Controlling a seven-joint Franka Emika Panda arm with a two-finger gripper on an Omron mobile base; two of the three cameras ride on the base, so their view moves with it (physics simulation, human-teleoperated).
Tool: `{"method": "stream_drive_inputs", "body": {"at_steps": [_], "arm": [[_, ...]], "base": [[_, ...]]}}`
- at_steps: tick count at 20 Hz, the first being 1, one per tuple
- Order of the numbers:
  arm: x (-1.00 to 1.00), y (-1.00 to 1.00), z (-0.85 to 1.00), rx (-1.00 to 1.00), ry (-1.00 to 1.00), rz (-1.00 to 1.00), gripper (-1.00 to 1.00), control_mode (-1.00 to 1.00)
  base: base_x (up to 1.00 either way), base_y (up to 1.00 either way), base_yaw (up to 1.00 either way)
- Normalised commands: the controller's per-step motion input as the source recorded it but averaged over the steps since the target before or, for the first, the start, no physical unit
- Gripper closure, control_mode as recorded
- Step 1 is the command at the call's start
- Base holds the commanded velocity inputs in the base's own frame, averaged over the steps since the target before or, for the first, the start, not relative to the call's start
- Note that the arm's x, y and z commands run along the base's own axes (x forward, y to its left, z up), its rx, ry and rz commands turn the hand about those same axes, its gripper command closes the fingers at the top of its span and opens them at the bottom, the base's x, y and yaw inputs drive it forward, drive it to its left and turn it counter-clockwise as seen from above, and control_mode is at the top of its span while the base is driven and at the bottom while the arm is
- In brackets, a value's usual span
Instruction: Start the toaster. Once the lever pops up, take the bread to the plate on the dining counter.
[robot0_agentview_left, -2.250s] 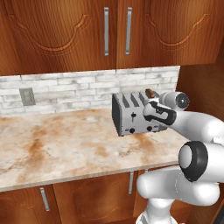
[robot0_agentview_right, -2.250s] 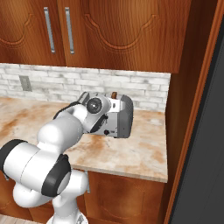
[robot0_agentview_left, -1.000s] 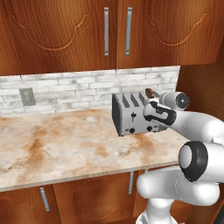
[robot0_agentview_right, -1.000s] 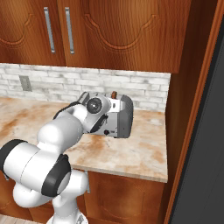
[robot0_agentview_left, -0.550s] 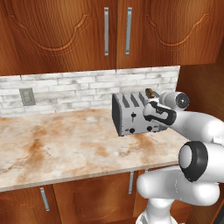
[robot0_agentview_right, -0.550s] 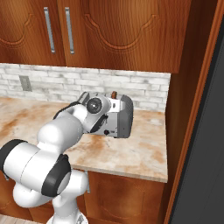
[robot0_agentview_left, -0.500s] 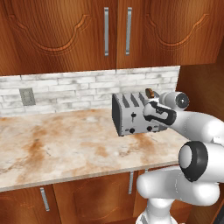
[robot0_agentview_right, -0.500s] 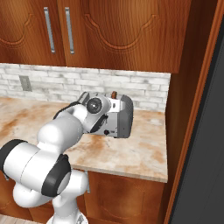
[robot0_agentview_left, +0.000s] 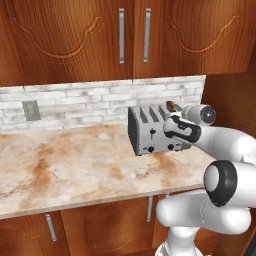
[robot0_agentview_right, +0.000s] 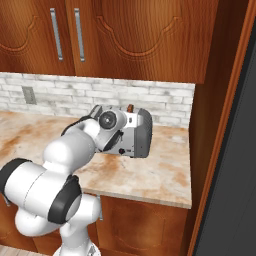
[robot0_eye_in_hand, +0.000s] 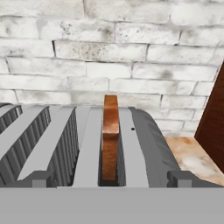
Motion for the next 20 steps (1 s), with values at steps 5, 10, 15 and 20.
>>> {"method": "stream_drive_inputs", "body": {"at_steps": [5,10,15,20], "arm": [[0.15,0.0,0.0,0.0,0.0,0.0,-1.0,-1.0],[0.2,0.0,0.0,0.0,0.05,0.0,-1.0,-1.0],[0.26,0.0,0.0,0.03,0.13,0.0,-1.0,-1.0],[0.17,0.0,0.0,0.0,0.04,0.0,-1.0,-1.0]], "base": [[0.0,0.0,0.0],[0.0,0.0,0.0],[0.0,0.0,0.0],[0.0,0.0,0.0]]}}
